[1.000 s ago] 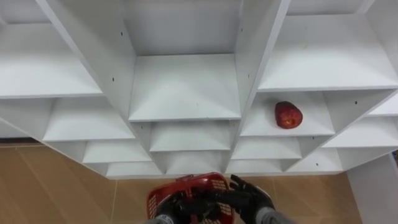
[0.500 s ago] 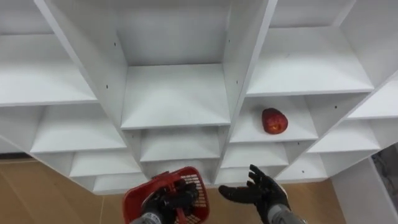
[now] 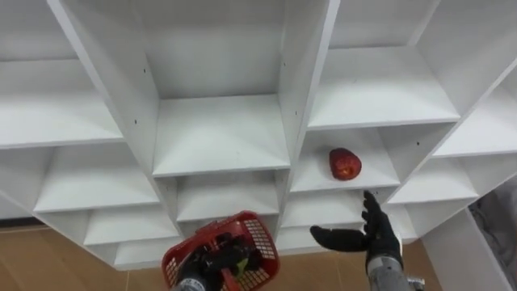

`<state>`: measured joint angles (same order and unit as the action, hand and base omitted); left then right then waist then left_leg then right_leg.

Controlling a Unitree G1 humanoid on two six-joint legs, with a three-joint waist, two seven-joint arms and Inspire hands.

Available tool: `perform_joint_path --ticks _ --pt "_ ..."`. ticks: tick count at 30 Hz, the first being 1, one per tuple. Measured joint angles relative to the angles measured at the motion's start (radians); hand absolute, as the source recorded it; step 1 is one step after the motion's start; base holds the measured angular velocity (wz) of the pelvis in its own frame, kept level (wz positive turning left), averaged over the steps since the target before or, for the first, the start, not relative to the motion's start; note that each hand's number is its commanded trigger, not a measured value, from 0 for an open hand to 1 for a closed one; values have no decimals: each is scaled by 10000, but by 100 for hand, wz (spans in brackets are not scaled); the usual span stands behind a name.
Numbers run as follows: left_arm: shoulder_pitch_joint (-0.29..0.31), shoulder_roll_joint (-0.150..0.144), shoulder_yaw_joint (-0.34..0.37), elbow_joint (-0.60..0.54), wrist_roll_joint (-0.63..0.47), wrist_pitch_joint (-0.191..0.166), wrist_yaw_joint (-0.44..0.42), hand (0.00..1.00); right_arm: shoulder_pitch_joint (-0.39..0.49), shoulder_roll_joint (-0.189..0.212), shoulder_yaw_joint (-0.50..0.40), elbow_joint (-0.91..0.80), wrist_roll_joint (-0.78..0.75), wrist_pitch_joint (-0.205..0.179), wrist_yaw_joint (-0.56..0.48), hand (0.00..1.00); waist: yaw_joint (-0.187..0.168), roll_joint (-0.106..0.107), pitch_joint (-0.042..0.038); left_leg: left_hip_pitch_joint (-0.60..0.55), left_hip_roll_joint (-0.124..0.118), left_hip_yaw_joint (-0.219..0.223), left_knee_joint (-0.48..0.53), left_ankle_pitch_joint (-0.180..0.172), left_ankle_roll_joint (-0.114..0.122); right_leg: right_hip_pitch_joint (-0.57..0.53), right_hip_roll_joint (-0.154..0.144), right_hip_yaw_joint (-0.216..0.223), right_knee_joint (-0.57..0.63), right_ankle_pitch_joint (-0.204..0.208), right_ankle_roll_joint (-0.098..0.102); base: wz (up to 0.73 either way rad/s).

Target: Collect fruits from the closet

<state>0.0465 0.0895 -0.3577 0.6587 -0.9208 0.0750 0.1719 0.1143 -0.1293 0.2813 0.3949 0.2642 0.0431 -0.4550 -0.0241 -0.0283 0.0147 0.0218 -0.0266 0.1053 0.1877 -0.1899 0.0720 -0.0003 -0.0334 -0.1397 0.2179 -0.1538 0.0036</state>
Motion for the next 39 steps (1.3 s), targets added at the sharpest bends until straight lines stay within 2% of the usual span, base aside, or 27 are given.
perform_joint_path --ticks 7,13,17,18,20,22,25,27,34,35,39 --pt "176 166 325 -343 -85 7 112 100 33 -35 -305 -85 -347 1 -262 0 -2 46 -37 6 -5 -82 11 0 1 68 -23 -213 9 0 0 3" --pt "464 301 535 -610 -55 12 -315 100 7 -436 -378 -229 -349 1 -101 0 41 44 -74 159 -6 -118 -6 -1 1 225 -40 -346 11 -1 2 2" --pt "455 447 700 -618 900 18 -539 100 -465 -819 -342 -103 -286 0 22 0 93 -27 -80 -155 -11 -124 173 -3 3 9 -55 -324 35 -2 1 0" --pt "453 461 813 -617 1166 20 -574 100 -606 -955 -387 3 -280 -1 25 0 83 -70 -55 -202 -11 -125 201 -2 2 -32 -71 -315 40 -1 -1 0" --pt "446 593 815 -617 1511 22 -653 100 -880 -1121 -411 276 -281 8 -7 0 103 -138 -78 -394 -14 -216 294 -2 2 -137 -117 -390 68 -1 -3 12" --pt "422 703 810 -617 1868 69 -743 100 -1105 -1144 -543 440 -284 16 -66 0 101 -244 -86 -593 -17 -281 396 5 -4 -292 -130 -454 113 -2 -4 13" --pt "281 765 808 -593 2156 141 -753 100 -1824 -1192 -604 1372 -67 25 -101 0 156 -445 -74 -959 -18 -370 584 4 -3 -571 -158 -531 232 1 -12 10" --pt "66 800 804 -585 2395 140 -759 100 -2278 -1231 -681 1906 56 20 -146 0 329 -546 -21 -1257 -17 -388 740 -2 6 -773 -152 -557 230 19 -41 6" --pt "-349 845 796 27 2583 115 -1041 100 -3130 -1255 -676 2351 121 -11 -416 0 554 -564 -4 -1891 -24 -639 1000 -14 21 -1216 -165 -687 264 23 -47 12" --pt "-468 845 799 221 2631 106 -1082 100 -3253 -1257 -652 2485 162 -51 -442 0 610 -553 28 -1961 -25 -679 1036 -13 20 -1249 -169 -730 264 23 -47 17" --pt "-1032 851 806 1242 3470 72 -1226 100 -3760 -1300 -665 3147 310 -100 -446 0 749 -599 56 -2428 -25 -727 1167 -10 18 -1729 -174 -640 412 22 -46 3"
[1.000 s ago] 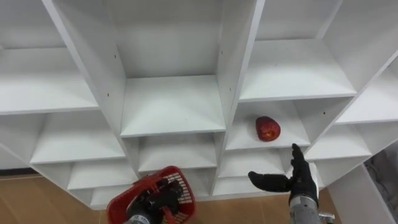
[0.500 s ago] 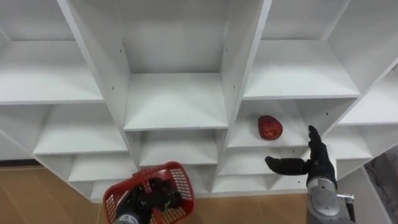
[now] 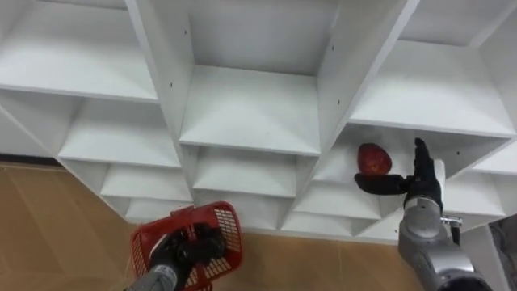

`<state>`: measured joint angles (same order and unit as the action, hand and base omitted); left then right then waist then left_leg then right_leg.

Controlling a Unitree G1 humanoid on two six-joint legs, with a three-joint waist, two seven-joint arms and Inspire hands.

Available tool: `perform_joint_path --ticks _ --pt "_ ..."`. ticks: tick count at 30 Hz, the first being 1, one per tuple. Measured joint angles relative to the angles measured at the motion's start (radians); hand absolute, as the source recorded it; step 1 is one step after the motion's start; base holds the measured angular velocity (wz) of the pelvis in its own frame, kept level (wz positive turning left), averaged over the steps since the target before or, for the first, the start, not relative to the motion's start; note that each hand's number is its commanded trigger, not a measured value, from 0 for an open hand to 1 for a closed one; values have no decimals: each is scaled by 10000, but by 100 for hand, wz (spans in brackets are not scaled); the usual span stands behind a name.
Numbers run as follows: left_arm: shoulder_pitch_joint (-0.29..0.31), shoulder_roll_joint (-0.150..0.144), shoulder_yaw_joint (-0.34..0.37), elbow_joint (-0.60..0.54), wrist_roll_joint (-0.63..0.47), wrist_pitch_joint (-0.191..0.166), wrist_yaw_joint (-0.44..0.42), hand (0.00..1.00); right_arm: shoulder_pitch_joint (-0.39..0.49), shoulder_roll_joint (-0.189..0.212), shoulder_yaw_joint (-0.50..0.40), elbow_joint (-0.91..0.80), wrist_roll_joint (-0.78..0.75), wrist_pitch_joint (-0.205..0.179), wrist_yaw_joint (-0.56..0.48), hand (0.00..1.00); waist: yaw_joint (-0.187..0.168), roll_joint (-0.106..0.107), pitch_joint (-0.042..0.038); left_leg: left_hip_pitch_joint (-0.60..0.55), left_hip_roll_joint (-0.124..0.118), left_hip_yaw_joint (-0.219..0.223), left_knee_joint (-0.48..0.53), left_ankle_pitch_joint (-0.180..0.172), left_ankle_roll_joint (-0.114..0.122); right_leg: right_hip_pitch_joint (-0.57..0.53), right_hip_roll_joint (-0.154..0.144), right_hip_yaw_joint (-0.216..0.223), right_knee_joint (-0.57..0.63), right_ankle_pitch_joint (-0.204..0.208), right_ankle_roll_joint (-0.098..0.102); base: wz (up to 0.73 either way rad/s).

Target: Collect fruits from the closet

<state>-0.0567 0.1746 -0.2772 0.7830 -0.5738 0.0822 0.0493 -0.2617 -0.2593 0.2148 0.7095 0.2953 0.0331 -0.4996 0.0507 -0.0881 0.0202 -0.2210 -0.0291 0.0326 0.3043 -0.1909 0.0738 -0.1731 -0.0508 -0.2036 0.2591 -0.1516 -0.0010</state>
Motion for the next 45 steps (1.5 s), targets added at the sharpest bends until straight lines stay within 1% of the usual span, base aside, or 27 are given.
perform_joint_path --ticks 3,5,7,9,12,13,15,20,23,24,26,29,31,32,35,45 --pt "-162 26 -5 313 239 -1 -14 100 -36 -20 0 319 142 -19 4 0 62 -61 36 -287 -4 -20 77 0 1 -235 -8 7 9 0 0 1" --pt "-186 17 -15 508 245 -3 -27 100 -61 -15 1 444 228 -19 9 0 85 -71 46 -385 -10 -29 122 0 2 -301 -18 -6 10 0 0 0" --pt "-228 -24 -10 592 269 -18 -26 100 -191 -15 1 511 262 -19 9 0 86 -121 91 -542 -5 -28 224 0 2 -428 -19 -2 40 0 1 0" --pt "-547 -118 -3 1068 277 -77 -29 100 -597 -11 -22 829 218 -19 11 0 102 -157 145 -755 7 -29 321 0 2 -658 -19 23 163 -1 0 0" --pt "-718 -323 -20 1358 358 -95 -38 100 -1062 5 -22 1079 150 -23 -6 0 118 -162 148 -893 1 -27 341 -2 5 -848 -33 57 275 -1 0 0" --pt "-734 -349 -20 1399 363 -105 -50 100 -1134 13 -22 1080 127 -26 -6 0 115 -162 151 -919 2 -28 342 -2 6 -906 -38 60 345 -1 0 0" --pt "-752 -434 -18 1459 384 -158 -111 100 -1319 15 -30 1154 125 -131 -8 0 121 -170 155 -1038 5 -13 353 3 12 -1020 -38 80 360 0 -1 0" --pt "-906 -528 -41 1464 354 -195 -148 100 -1505 15 -32 1232 128 -136 -20 0 167 -147 170 -1352 13 -11 437 5 15 -1284 -35 73 366 11 -18 0" --pt "-1014 -581 -207 1464 350 -194 -147 100 -1521 14 -32 1425 146 -179 -26 0 230 -127 182 -1515 13 -16 488 5 17 -1446 -37 65 381 11 -20 0" --pt "-1048 -619 -211 1464 350 -194 -145 100 -1522 13 -34 1425 148 -179 -35 0 238 -110 195 -1560 14 -16 512 5 17 -1478 -36 67 381 11 -19 0" --pt "-1246 -715 -216 1618 367 -193 -135 100 -1562 13 -31 1397 122 -317 -236 0 251 12 276 -1674 9 -16 638 2 22 -1534 -45 95 411 11 -19 0" --pt "-1620 -846 -228 2006 344 -200 -128 100 -1794 11 -34 1424 123 -318 -333 0 243 106 338 -1720 7 -2 637 -1 26 -1644 -59 113 510 10 -17 -3" --pt "-1733 -872 -229 2133 339 -221 -113 100 -1903 11 -39 1433 123 -319 -326 0 204 156 349 -1720 8 -7 633 -1 26 -1646 -58 107 514 9 -17 0" --pt "-1745 -875 -240 2158 338 -242 -109 100 -1927 12 -39 1431 113 -329 -326 0 151 187 341 -1718 10 -9 631 -1 26 -1645 -54 109 523 10 -17 0" --pt "-1741 -887 -241 2195 329 -248 -108 100 -1942 11 -41 1430 66 -332 -330 0 138 255 339 -1715 11 -5 627 0 26 -1658 -55 121 550 10 -17 0" --pt "-1746 -931 -229 2203 328 -247 -105 100 -1987 12 -86 1431 65 -332 -336 0 106 278 325 -1713 12 102 637 22 59 -1771 -86 187 709 9 -17 -3"
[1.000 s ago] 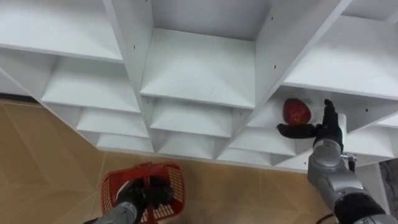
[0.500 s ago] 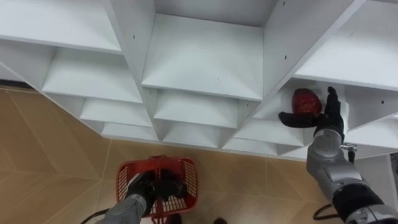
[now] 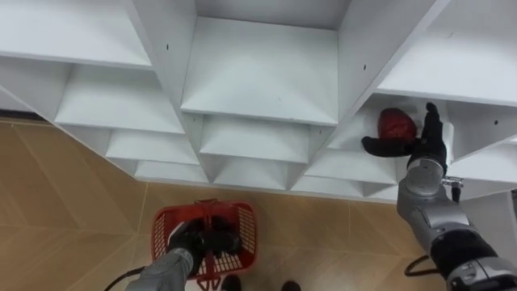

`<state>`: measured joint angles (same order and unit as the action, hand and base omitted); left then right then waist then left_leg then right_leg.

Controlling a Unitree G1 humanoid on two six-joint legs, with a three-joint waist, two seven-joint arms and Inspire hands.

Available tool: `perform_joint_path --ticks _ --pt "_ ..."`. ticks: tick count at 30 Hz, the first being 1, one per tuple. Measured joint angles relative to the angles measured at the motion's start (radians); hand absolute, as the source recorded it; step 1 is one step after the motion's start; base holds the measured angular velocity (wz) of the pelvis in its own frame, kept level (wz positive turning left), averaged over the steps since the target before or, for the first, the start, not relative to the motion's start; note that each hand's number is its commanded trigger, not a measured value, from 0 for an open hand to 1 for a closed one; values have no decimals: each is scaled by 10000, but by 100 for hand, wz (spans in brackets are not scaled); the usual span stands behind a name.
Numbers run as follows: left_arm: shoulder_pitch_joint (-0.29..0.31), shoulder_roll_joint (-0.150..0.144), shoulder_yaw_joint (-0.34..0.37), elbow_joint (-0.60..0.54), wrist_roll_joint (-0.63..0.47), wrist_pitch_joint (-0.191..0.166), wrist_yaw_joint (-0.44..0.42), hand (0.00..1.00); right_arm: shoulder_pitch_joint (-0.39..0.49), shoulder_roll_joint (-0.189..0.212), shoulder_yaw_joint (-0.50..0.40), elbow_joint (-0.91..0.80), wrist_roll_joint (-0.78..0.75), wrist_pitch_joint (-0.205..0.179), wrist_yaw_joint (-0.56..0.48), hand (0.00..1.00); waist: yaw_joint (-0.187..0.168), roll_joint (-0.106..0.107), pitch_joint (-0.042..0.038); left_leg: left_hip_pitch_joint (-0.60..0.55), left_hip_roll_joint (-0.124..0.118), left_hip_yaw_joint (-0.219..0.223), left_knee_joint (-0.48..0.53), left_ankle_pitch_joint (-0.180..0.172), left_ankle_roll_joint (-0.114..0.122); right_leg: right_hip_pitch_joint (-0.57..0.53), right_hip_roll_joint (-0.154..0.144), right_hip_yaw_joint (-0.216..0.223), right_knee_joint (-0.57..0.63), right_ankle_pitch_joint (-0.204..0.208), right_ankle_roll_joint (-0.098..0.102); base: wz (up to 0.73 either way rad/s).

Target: Collect fruits from the closet

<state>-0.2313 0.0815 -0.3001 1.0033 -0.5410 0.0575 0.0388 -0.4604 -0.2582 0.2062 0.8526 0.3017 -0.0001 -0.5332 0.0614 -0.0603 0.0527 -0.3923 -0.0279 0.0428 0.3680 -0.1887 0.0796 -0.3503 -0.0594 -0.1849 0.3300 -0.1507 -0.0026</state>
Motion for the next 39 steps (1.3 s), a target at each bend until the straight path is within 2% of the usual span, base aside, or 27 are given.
perform_joint_path --ticks 5,6,7,8,9,20,22,27,32,39 --pt "-1 -36 -1 0 -1 3 15 100 2 0 -25 0 -19 0 27 0 -9 35 -21 6 1 12 30 7 4 -10 0 40 47 0 -1 0" --pt "-2 -44 -1 0 -1 3 16 100 2 0 -24 0 -19 0 41 15 -10 37 -22 8 1 15 36 7 5 -15 -1 46 61 0 0 0" --pt "-4 -56 -1 0 -1 3 18 100 2 0 -25 0 -19 1 100 44 -10 37 -22 12 1 19 51 7 5 -30 -7 52 110 0 0 0" --pt "-9 -67 -1 0 0 3 20 100 2 1 -24 0 -19 1 133 87 -11 38 -23 18 2 19 62 7 6 -32 -9 55 133 0 0 0" --pt "-16 -88 0 0 0 4 20 100 1 0 -24 0 -24 1 133 100 -7 38 -23 18 2 19 64 8 6 -31 -12 53 134 0 0 0" --pt "-143 -196 -2 385 3 81 19 100 -101 -1 -87 516 -1410 0 353 100 10 95 -57 22 15 21 85 19 8 -24 2 58 135 9 -14 0" --pt "-157 -210 -1 387 4 80 18 100 -101 1 -98 517 -1464 0 434 100 11 106 -64 24 17 22 81 21 7 -25 3 58 135 9 -16 0" --pt "-170 -250 -7 388 -168 80 35 100 -116 105 -99 839 -1452 -310 476 100 17 106 -65 71 26 113 53 22 9 -17 9 157 133 10 -16 -3" --pt "-192 -277 2 395 -163 78 105 100 -117 252 -331 850 -1465 -329 531 100 -4 106 -64 103 27 121 16 22 9 -10 14 171 137 10 -15 0" --pt "-208 -353 0 427 -176 77 177 100 -115 254 -325 884 -1461 -340 537 100 -6 104 -63 121 27 136 10 22 9 2 12 186 144 9 -15 0"
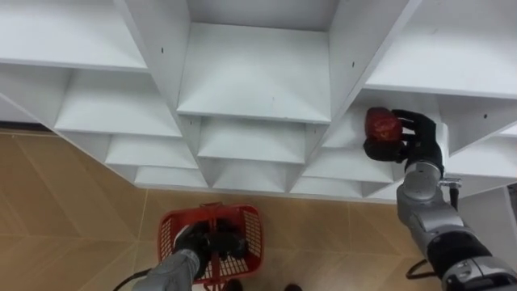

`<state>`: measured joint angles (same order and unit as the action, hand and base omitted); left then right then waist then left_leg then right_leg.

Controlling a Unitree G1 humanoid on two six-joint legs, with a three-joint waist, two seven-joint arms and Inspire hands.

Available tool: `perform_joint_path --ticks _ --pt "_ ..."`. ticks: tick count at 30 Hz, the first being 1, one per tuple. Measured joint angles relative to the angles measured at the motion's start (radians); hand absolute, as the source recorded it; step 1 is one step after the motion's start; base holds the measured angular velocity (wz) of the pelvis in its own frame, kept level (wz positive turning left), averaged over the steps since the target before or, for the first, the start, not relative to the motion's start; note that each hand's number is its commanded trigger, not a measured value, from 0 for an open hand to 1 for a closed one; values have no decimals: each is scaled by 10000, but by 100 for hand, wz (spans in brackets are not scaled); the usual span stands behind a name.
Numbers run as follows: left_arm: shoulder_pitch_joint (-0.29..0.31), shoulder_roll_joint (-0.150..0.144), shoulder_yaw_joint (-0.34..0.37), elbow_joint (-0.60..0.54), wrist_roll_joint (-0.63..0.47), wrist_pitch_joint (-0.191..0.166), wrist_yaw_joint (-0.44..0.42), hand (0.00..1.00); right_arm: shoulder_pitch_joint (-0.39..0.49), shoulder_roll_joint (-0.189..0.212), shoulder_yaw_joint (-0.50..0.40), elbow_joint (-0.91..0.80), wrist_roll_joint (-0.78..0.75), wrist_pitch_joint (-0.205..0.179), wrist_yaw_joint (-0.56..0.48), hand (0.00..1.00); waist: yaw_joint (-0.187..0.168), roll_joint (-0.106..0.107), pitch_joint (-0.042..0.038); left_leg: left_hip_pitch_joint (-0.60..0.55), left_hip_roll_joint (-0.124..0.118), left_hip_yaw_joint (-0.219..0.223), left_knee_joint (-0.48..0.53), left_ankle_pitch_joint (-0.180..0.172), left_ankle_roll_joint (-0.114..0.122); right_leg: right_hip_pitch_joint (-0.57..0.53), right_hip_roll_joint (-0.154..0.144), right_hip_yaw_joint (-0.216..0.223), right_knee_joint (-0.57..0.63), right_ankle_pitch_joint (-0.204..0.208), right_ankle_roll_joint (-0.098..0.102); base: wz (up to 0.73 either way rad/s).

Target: Collect fruits from the closet

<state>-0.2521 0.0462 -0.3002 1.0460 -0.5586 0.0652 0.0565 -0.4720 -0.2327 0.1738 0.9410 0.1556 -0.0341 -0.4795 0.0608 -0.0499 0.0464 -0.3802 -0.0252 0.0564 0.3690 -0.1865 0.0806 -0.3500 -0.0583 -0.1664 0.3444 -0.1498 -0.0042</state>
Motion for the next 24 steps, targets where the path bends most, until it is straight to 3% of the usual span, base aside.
perform_joint_path --ticks 16,24 --pt "-209 -1 21 78 15 -107 56 100 -2 37 -17 -118 5 35 -146 100 1 -24 12 -20 -1 -1 8 -1 2 -22 -16 -38 9 0 0 0" --pt "-211 -39 26 45 -449 -289 65 100 280 638 6 -907 31 64 -254 100 -102 -22 6 -19 -1 -1 9 0 1 -31 -12 -33 11 0 0 0"
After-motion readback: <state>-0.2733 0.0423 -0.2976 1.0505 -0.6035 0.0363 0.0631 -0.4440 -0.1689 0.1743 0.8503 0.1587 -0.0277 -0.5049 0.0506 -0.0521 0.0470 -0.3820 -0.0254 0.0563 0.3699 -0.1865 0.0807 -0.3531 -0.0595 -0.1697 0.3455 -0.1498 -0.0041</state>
